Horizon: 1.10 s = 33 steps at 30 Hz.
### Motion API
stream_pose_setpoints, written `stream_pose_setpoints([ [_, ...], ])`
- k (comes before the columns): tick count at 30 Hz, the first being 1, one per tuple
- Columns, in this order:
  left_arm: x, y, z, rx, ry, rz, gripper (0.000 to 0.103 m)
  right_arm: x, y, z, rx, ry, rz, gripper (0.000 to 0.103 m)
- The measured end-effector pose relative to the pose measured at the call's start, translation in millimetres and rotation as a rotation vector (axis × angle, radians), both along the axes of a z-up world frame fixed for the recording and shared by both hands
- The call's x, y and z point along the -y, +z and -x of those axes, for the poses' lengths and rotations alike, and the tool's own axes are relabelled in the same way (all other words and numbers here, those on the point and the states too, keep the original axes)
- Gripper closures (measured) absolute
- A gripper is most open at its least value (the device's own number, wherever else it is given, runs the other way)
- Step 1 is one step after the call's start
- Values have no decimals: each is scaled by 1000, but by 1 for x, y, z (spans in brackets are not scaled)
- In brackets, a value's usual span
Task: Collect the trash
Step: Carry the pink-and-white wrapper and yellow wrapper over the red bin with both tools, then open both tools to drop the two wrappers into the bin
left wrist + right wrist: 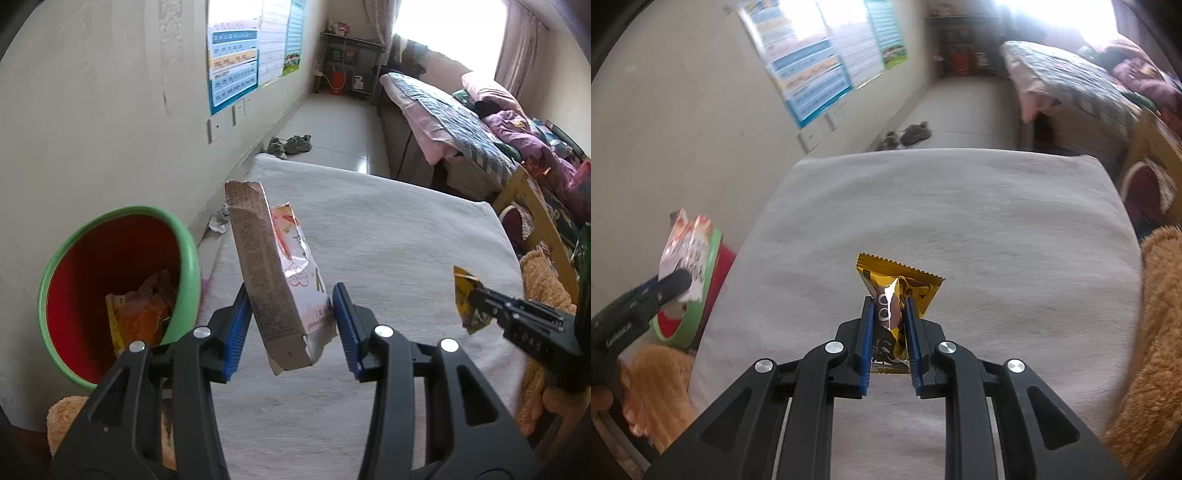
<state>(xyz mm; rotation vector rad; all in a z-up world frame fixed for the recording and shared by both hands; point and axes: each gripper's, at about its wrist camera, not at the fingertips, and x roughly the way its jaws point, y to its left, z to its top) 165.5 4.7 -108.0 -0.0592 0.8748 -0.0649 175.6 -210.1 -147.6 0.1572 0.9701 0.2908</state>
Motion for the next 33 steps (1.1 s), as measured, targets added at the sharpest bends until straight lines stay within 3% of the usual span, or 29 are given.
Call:
stream_pose_setpoints([
  [6, -41, 3, 2, 3, 82, 15, 61, -55, 10, -10, 2, 120, -41, 86],
  [14, -136, -1, 5, -37, 291, -16, 61, -158, 32, -29, -5, 326, -156, 86],
  [22, -188, -13, 0, -91, 373, 64, 58, -241, 43, -45, 0, 455, -138, 85],
  [24, -192, -14, -1, -93, 393, 53, 55, -249, 42, -48, 9, 470, -128, 73],
  [25, -194, -13, 0, -93, 407, 52, 46, -253, 43, -51, 16, 474, -123, 58],
  [26, -196, -13, 2, -87, 420, 54, 38, -255, 43, -54, 25, 473, -119, 50],
  [28, -198, -13, 5, -79, 439, 44, 36, -252, 43, -57, 26, 471, -128, 50],
  [31, -191, -8, 11, -58, 453, 12, 22, -235, 44, -59, 25, 438, -152, 40],
  [33, -180, -2, 13, -24, 427, 23, 21, -212, 49, -53, 63, 404, -151, 34],
])
